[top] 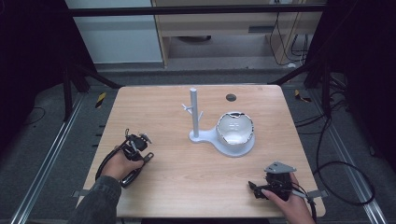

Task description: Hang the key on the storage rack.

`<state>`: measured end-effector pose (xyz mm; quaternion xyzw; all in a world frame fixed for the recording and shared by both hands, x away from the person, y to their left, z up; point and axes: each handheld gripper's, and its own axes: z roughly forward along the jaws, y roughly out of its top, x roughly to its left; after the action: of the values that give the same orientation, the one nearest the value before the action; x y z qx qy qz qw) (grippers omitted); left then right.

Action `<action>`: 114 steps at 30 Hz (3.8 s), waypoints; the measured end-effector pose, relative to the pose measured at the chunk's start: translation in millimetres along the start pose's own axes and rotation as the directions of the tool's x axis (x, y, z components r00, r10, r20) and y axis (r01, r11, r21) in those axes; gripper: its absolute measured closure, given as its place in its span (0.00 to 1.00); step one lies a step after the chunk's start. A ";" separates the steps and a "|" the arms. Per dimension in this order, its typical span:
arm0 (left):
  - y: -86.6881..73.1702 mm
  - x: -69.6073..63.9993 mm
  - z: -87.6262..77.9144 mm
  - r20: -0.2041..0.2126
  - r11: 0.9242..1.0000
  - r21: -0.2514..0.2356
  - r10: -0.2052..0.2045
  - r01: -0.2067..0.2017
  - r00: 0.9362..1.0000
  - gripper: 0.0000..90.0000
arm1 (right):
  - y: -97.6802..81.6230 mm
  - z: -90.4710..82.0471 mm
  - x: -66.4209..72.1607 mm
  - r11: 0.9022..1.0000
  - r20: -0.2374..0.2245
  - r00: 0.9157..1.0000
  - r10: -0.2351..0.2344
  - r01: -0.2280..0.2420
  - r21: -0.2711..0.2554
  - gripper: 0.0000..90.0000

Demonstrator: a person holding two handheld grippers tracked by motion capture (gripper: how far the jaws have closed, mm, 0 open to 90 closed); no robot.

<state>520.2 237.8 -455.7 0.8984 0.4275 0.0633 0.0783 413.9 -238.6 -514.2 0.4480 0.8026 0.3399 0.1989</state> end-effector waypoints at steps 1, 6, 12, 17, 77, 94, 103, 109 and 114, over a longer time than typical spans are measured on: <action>-2.4 0.1 -1.0 0.001 1.000 -0.010 0.002 -0.002 1.000 0.88 | 0.0 0.0 0.0 1.000 0.000 1.000 0.000 0.000 0.000 0.00; -11.4 -1.8 -6.7 0.007 0.998 -0.067 0.004 -0.003 1.000 0.89 | 0.0 0.0 -0.1 1.000 0.000 1.000 -0.001 0.001 0.000 0.00; -21.4 -3.0 -17.5 0.003 0.991 -0.136 -0.008 0.009 1.000 0.89 | 0.0 0.0 0.0 1.000 -0.001 1.000 0.000 0.000 0.000 0.00; -30.3 -3.5 -26.5 0.023 0.972 -0.235 -0.023 0.028 0.999 0.89 | 0.0 0.0 -0.1 1.000 0.000 1.000 -0.001 0.001 0.000 0.00; -2.3 -69.4 -86.4 0.030 0.684 -0.729 0.036 -0.003 0.999 0.89 | 0.7 0.2 1.1 1.000 0.000 1.000 0.016 -0.016 0.002 0.00; 13.1 -74.8 -109.9 0.005 0.664 -0.747 0.038 -0.022 0.999 0.89 | 0.8 0.2 1.4 1.000 0.000 1.000 0.019 -0.019 0.002 0.00; 30.0 -72.9 -116.4 -0.006 0.657 -0.753 0.036 -0.029 0.999 0.89 | 0.8 0.2 1.4 1.000 0.000 1.000 0.018 -0.018 0.001 0.00; 42.2 -74.8 -119.4 -0.025 0.649 -0.760 0.038 -0.043 0.999 0.89 | 0.8 0.2 1.4 1.000 0.000 1.000 0.018 -0.018 0.002 0.00; 47.3 -72.5 -120.1 -0.024 0.645 -0.763 0.028 -0.036 0.999 0.89 | 0.8 0.2 1.4 1.000 0.000 1.000 0.018 -0.018 0.002 0.00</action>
<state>488.9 162.4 -332.1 0.7890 0.3456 0.2433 0.4460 413.7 -237.1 -513.8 0.4556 0.7987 0.3410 0.1954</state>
